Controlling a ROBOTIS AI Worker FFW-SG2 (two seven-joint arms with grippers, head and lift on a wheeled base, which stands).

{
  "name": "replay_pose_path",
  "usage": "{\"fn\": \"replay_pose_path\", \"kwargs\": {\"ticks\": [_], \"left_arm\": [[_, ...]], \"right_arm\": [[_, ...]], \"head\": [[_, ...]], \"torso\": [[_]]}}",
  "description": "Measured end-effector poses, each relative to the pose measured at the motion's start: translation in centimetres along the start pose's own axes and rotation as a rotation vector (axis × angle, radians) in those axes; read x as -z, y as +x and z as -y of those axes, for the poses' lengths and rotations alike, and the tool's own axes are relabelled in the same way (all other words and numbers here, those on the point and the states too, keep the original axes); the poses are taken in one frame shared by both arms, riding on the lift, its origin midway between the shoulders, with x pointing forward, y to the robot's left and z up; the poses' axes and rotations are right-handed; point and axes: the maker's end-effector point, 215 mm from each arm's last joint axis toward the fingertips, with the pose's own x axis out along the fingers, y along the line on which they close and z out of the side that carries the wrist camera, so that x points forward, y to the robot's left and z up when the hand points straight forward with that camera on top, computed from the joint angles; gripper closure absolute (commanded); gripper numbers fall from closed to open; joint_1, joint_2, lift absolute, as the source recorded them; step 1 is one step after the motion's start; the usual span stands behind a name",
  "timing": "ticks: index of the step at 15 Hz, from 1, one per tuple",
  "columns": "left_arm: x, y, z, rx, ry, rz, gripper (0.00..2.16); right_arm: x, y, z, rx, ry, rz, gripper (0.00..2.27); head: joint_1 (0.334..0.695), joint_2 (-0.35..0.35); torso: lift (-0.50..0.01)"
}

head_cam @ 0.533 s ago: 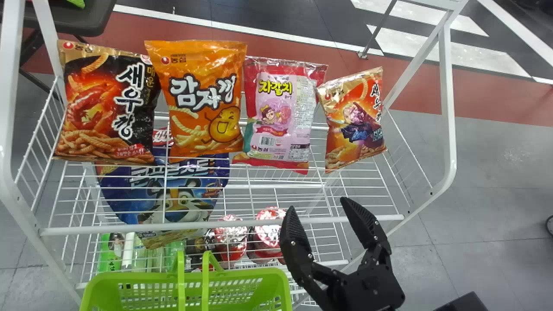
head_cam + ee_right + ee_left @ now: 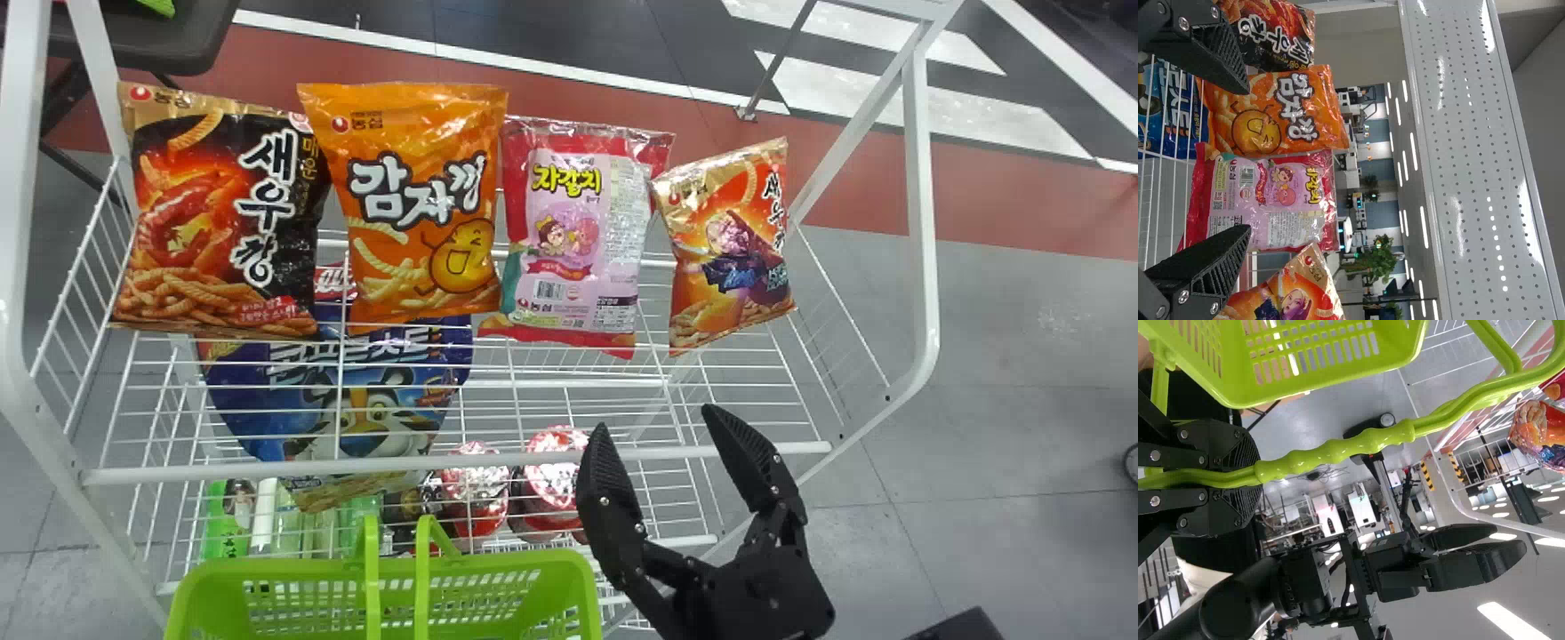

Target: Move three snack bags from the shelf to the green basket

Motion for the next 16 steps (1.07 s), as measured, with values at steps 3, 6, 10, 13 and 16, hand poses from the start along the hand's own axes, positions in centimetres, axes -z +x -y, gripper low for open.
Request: {"fn": "replay_pose_path", "kwargs": {"ticks": [3, 6, 10, 13, 16], "left_arm": [[0.0, 0.0, 0.1, 0.003, 0.000, 0.001, 1.75], [0.3, 0.3, 0.4, 0.012, 0.001, -0.003, 1.75], [1.0, 1.3, 0.8, 0.013, 0.003, -0.017, 1.75], [1.1, 1.5, 0.8, 0.013, 0.005, -0.022, 1.75], [1.3, 1.3, 0.7, 0.010, 0.009, -0.029, 1.75]], "right_arm": [[0.0, 0.0, 0.0, 0.000, -0.001, 0.006, 0.09], [-1.0, 1.1, -0.9, -0.023, 0.003, 0.040, 0.09], [-1.5, 5.5, -3.9, -0.095, 0.021, 0.048, 0.09], [1.0, 10.5, -7.3, -0.174, 0.021, -0.063, 0.09], [2.5, 14.9, -11.2, -0.273, 0.009, -0.143, 0.09]], "head": [[0.695, -0.350], [0.695, -0.350], [0.695, -0.350], [0.695, -0.350], [0.695, -0.198]], "torso": [[-0.048], [-0.048], [-0.048], [-0.048], [-0.048]]}}
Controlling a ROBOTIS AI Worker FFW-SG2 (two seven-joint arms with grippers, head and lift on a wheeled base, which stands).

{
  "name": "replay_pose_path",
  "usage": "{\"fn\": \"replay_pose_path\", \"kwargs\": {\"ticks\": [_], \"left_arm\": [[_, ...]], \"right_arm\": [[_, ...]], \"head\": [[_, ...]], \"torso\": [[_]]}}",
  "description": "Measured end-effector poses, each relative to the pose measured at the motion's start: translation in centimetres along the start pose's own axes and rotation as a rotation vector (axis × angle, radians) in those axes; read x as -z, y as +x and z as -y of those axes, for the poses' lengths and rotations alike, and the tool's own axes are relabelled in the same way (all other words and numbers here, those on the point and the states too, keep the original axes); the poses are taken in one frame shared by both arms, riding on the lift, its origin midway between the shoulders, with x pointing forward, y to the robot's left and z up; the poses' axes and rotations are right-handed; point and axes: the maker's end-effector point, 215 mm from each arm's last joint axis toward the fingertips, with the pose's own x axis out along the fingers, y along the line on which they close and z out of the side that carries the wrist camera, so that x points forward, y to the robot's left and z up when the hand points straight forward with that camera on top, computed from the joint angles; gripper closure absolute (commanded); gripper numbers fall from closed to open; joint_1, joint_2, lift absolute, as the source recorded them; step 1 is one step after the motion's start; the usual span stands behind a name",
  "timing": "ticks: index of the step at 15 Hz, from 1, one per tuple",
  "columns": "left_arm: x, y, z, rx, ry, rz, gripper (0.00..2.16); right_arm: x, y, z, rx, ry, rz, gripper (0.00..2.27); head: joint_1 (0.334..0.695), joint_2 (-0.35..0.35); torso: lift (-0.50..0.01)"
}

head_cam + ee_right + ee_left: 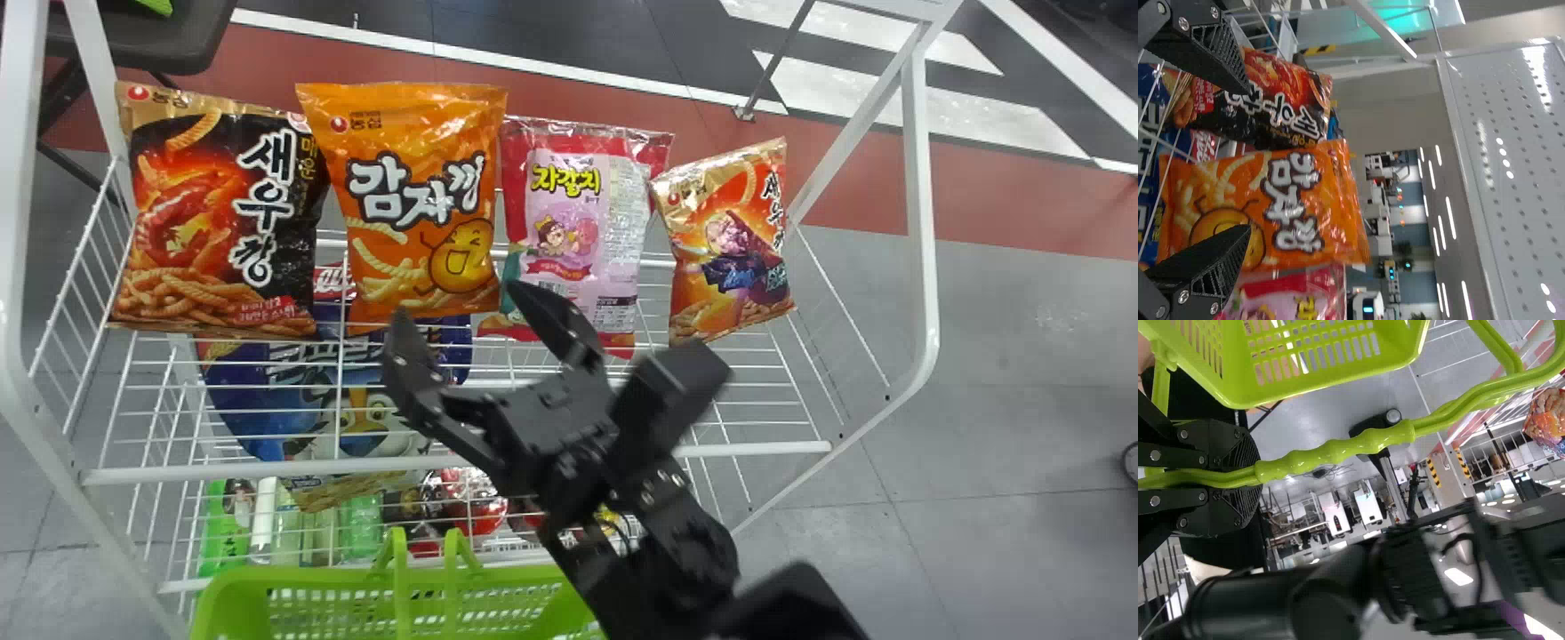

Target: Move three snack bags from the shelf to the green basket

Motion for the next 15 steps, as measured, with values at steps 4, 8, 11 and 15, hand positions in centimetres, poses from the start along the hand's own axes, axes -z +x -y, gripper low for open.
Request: {"fn": "replay_pose_path", "kwargs": {"ticks": [4, 8, 11, 15], "left_arm": [[-0.1, -0.2, -0.1, 0.002, 0.000, 0.001, 1.76], [-0.2, -0.4, -0.2, 0.001, 0.001, 0.002, 1.75], [-0.2, -0.6, -0.3, 0.001, 0.002, 0.004, 1.75], [-0.3, -0.9, -0.4, 0.003, 0.006, -0.001, 1.75]], "right_arm": [[1.1, 6.1, -3.4, -0.112, -0.023, -0.065, 0.09], [2.5, 10.8, -5.0, -0.150, -0.017, -0.133, 0.09], [3.2, 13.2, -5.4, -0.153, -0.016, -0.156, 0.10], [5.3, 15.3, -6.2, -0.159, -0.046, -0.231, 0.37]], "head": [[0.695, -0.072], [0.695, 0.017], [0.695, 0.057], [0.695, 0.097]], "torso": [[-0.048], [-0.048], [-0.048], [-0.048]]}}
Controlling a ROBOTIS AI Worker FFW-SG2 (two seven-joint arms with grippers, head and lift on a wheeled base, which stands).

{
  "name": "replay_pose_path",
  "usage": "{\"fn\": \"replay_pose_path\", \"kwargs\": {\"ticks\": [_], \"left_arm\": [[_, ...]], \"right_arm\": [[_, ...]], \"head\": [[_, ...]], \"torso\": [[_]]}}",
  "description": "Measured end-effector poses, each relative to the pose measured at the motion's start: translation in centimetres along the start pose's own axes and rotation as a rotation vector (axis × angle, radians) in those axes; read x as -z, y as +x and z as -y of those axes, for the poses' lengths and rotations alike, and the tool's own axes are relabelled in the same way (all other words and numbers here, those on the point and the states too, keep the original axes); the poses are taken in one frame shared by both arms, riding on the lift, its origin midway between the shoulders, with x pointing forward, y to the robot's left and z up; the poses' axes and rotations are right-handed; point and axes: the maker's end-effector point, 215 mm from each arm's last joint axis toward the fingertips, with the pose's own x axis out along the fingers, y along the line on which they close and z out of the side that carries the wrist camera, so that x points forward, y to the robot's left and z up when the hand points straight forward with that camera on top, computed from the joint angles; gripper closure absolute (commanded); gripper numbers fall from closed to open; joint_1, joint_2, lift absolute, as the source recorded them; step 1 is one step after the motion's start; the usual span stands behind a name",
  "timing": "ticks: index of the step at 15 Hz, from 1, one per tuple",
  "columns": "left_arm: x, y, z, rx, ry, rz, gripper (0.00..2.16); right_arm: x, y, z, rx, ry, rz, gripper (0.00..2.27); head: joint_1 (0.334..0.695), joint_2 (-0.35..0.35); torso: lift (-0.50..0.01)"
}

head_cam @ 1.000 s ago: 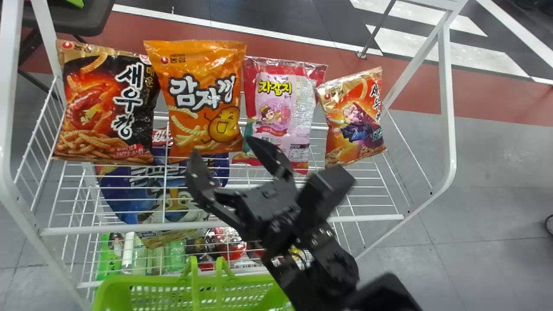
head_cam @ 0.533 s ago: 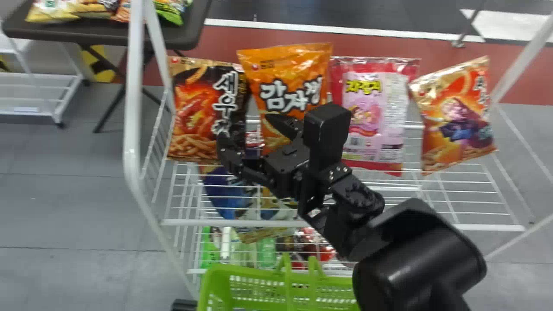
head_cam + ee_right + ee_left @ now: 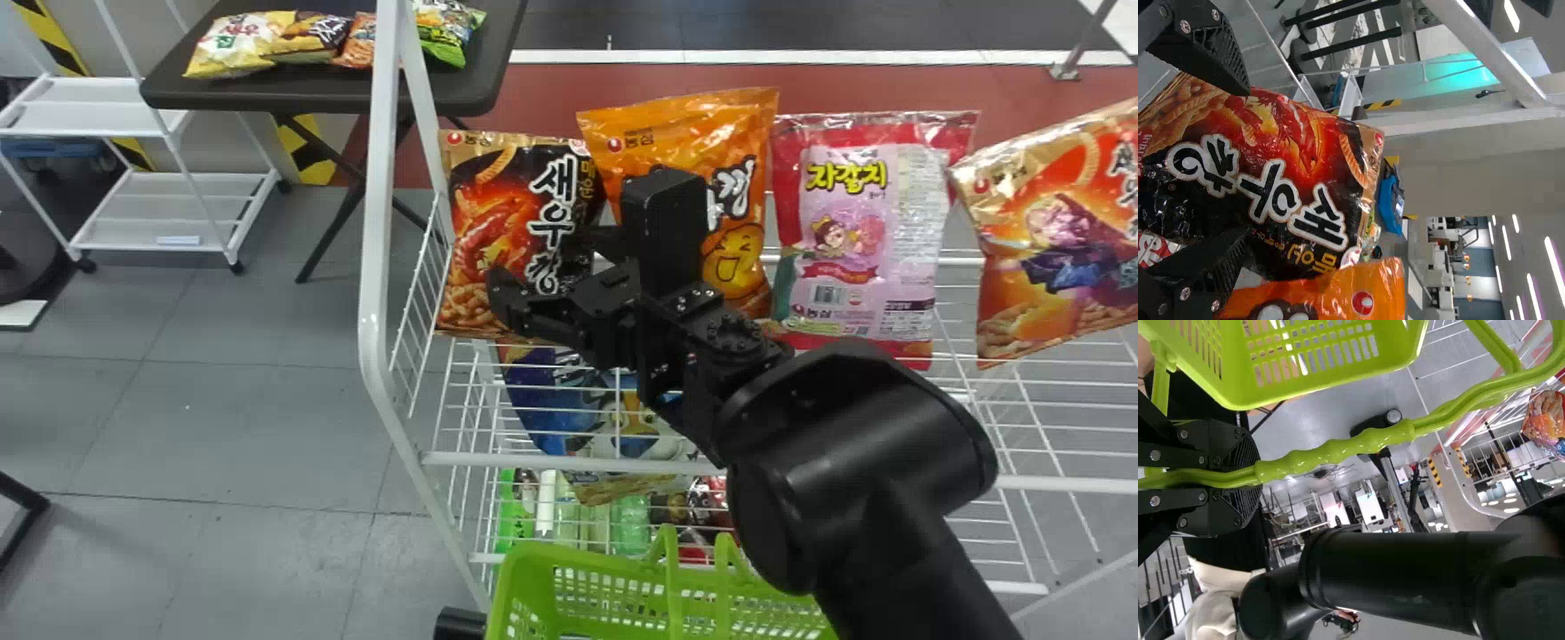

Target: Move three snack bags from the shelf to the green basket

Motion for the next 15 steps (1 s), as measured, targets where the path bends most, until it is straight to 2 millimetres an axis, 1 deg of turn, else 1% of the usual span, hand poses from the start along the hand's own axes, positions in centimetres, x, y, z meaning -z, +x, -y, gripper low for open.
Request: {"fn": "replay_pose_path", "kwargs": {"ticks": [2, 3, 4, 5, 6, 7, 9, 12, 13, 15], "left_arm": [[0.0, -0.2, -0.1, 0.004, 0.000, -0.001, 1.75], [-0.1, -0.2, -0.1, 0.007, -0.001, 0.000, 1.75], [-0.1, -0.2, -0.1, 0.008, -0.003, 0.000, 1.75], [-0.1, -0.2, -0.1, 0.010, -0.004, 0.001, 1.75], [-0.2, -0.3, -0.1, 0.013, -0.004, 0.001, 1.75], [-0.2, -0.3, -0.2, 0.015, -0.005, 0.002, 1.75], [-0.2, -0.3, -0.2, 0.017, -0.005, 0.001, 1.75], [-0.3, -0.3, -0.2, 0.019, -0.004, 0.002, 1.75], [-0.3, -0.3, -0.2, 0.019, -0.004, 0.002, 1.75], [-0.3, -0.3, -0.2, 0.020, -0.003, 0.003, 1.75]], "right_arm": [[1.0, 0.8, -0.5, -0.036, -0.017, -0.040, 1.02], [1.1, 1.0, -0.9, -0.057, -0.024, -0.047, 1.53], [1.2, 1.1, -1.1, -0.064, -0.035, -0.051, 1.92], [1.2, 1.1, -1.3, -0.071, -0.047, -0.054, 2.07], [1.2, 1.1, -1.5, -0.080, -0.052, -0.053, 2.19], [1.1, 1.1, -1.6, -0.086, -0.053, -0.049, 2.23], [1.2, 0.8, -1.9, -0.093, -0.051, -0.041, 2.25], [-0.3, 0.1, -3.0, -0.102, -0.071, 0.001, 2.25], [-0.9, -0.6, -3.6, -0.105, -0.081, 0.017, 2.25], [-1.4, -2.4, -4.7, -0.093, -0.113, 0.034, 2.25]], "head": [[0.695, 0.109], [0.695, 0.117], [0.695, 0.123], [0.695, 0.129], [0.695, 0.132], [0.695, 0.134], [0.695, 0.136], [0.695, 0.146], [0.695, 0.152], [0.695, 0.159]], "torso": [[-0.048], [-0.048], [-0.048], [-0.048], [-0.048], [-0.048], [-0.048], [-0.048], [-0.048], [-0.048]]}}
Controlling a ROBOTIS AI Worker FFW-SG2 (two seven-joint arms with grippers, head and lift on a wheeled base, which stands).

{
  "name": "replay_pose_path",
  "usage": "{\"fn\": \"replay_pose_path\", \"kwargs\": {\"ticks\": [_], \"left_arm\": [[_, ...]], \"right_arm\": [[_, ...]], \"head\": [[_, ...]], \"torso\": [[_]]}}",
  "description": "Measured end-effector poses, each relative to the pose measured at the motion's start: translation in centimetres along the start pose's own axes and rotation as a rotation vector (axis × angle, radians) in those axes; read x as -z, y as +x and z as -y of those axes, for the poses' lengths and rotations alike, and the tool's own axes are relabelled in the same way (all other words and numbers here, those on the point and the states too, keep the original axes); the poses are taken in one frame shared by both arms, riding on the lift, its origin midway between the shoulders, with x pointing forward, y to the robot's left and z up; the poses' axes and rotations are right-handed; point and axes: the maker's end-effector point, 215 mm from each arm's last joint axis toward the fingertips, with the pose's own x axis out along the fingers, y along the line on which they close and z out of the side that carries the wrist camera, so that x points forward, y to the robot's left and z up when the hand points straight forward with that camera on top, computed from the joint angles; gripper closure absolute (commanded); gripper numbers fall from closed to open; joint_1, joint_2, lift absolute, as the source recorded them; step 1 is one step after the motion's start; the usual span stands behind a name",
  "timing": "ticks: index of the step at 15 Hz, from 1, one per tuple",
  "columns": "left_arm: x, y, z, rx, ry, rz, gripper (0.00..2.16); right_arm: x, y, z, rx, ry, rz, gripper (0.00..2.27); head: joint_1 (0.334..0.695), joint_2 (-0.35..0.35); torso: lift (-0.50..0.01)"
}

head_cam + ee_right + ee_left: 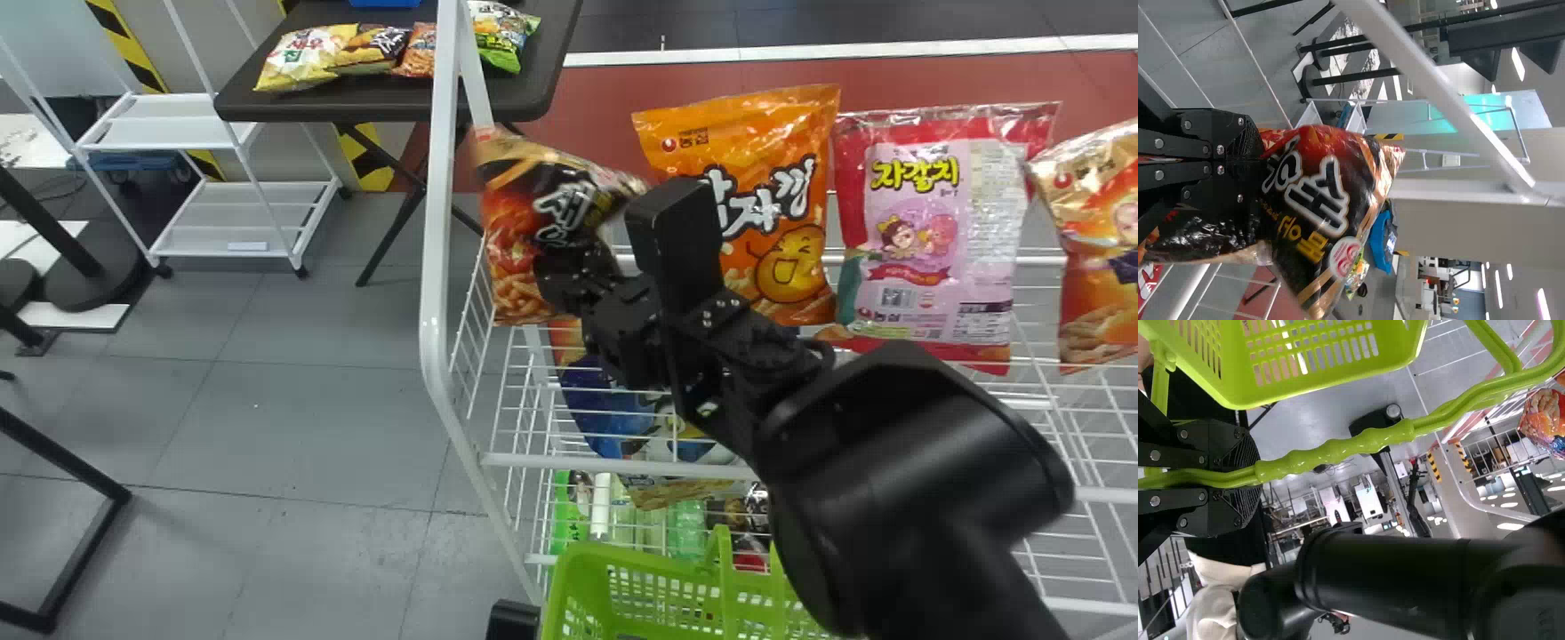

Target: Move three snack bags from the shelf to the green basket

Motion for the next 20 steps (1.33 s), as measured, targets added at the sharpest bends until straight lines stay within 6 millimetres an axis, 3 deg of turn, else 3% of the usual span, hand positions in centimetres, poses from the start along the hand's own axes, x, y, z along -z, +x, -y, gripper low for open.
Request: {"fn": "replay_pose_path", "kwargs": {"ticks": [3, 5, 6, 10, 11, 12, 13, 15, 20], "left_arm": [[0.0, 0.1, 0.1, 0.003, 0.001, -0.001, 1.75], [0.0, 0.2, 0.2, 0.006, 0.003, 0.000, 1.75], [-0.1, 0.3, 0.2, 0.006, 0.004, 0.002, 1.75], [-0.5, 0.7, 0.1, 0.010, -0.003, 0.019, 1.75], [-0.6, 0.8, 0.0, 0.009, -0.006, 0.025, 1.75], [-0.7, 0.9, 0.0, 0.009, -0.008, 0.030, 1.75], [-0.8, 0.9, -0.1, 0.009, -0.010, 0.035, 1.75], [-1.1, 0.8, -0.5, 0.005, -0.013, 0.042, 1.75], [-2.1, 0.4, -1.7, -0.011, -0.013, 0.061, 1.75]], "right_arm": [[-0.3, -4.3, -0.6, 0.041, -0.020, -0.011, 2.25], [-0.5, -9.2, 0.5, 0.090, -0.009, -0.019, 2.25], [-0.8, -11.6, 1.2, 0.115, 0.002, -0.016, 2.25], [-2.2, -21.3, 3.7, 0.209, 0.012, -0.005, 2.25], [-2.1, -23.5, 4.2, 0.231, 0.010, -0.020, 2.25], [-1.6, -25.1, 4.7, 0.249, 0.014, -0.044, 2.25], [-0.7, -26.7, 5.1, 0.267, 0.021, -0.079, 2.25], [1.8, -29.2, 5.5, 0.282, 0.043, -0.168, 2.25], [12.5, -35.5, 4.2, 0.286, 0.261, -0.551, 2.25]], "head": [[0.695, 0.127], [0.695, 0.068], [0.695, -0.018], [0.695, -0.189], [0.695, -0.278], [0.695, -0.315], [0.695, -0.350], [0.695, -0.350], [0.695, -0.350]], "torso": [[-0.048], [-0.048], [-0.048], [-0.048], [-0.048], [-0.048], [-0.048], [-0.048], [-0.048]]}}
